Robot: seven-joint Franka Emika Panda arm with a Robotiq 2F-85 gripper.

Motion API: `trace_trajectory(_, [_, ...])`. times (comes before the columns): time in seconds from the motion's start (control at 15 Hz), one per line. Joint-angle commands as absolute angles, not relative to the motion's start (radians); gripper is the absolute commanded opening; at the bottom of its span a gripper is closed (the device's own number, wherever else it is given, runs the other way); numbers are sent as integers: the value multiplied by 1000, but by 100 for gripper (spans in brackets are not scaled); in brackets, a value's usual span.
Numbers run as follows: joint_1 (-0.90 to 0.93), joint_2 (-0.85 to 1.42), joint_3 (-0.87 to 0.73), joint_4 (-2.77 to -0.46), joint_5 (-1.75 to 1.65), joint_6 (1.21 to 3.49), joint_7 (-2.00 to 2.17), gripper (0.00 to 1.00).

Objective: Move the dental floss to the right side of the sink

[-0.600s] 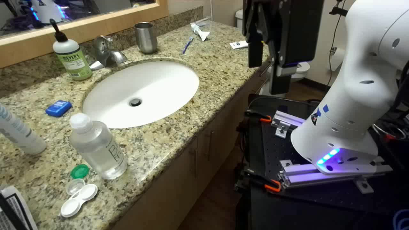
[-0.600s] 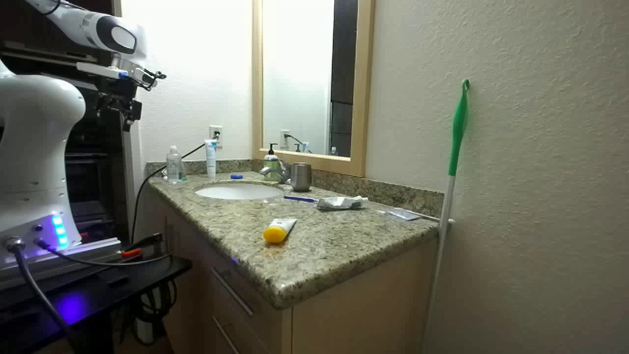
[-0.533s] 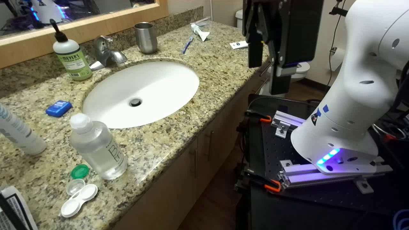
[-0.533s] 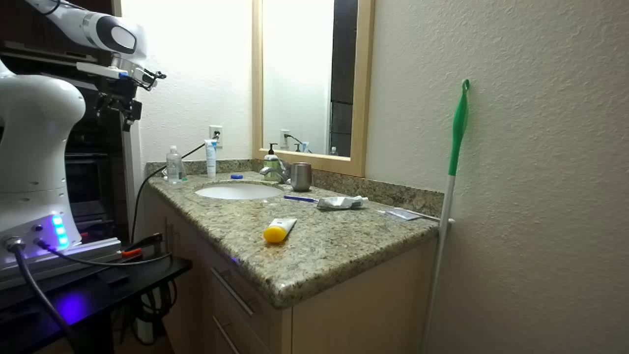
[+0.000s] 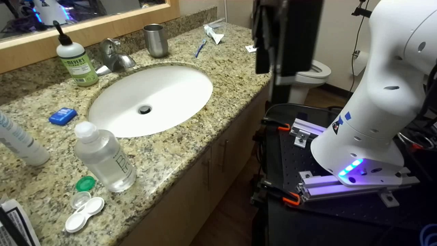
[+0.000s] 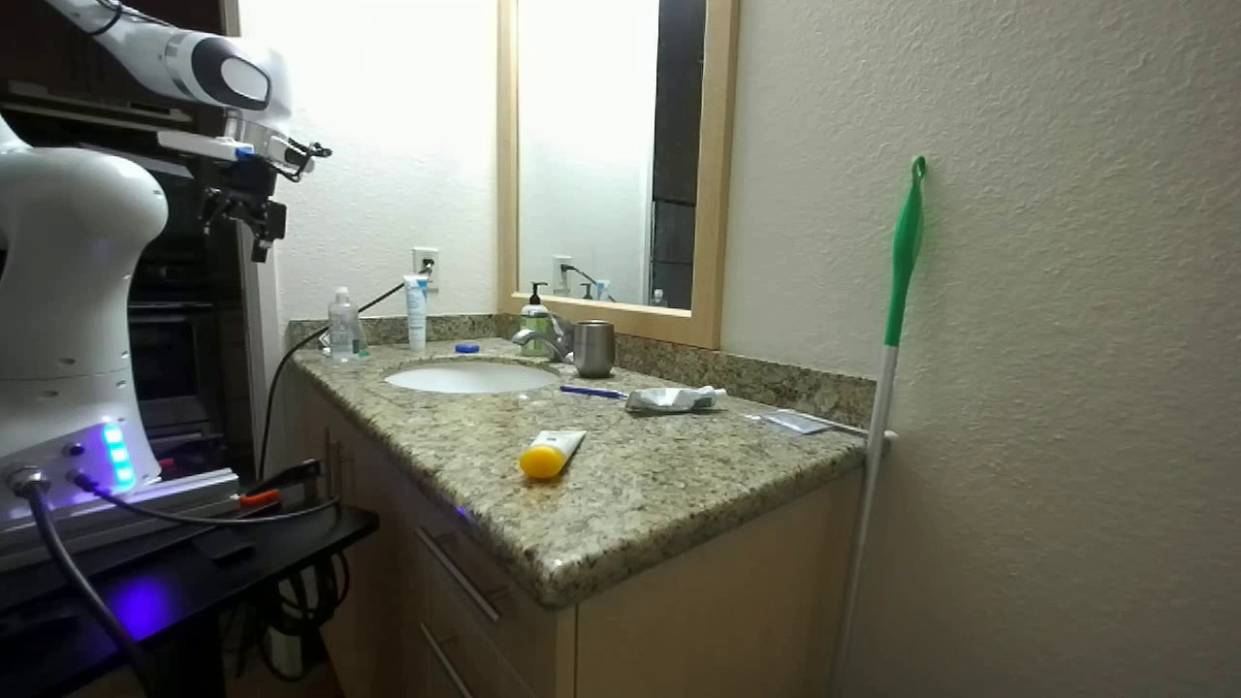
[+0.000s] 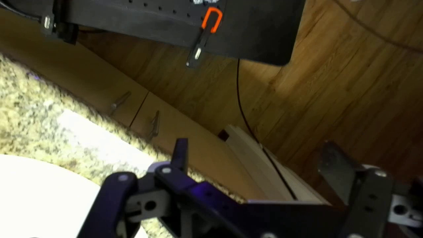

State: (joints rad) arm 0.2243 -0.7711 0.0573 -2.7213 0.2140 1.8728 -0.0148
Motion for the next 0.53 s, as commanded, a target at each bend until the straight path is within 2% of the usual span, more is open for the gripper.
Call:
trace_trajectory(0.0, [130,-656,143,-2756,274,2151,53,100])
trace_trajectory(0.2, [54,-515,229,-2735,301,2407,141,100])
trace_trajectory(0.4, [8,-311,226,-2667,223,2664,291,100])
trace_trajectory(0.47, [-16,-300,241,-2652,194,2688,364,100])
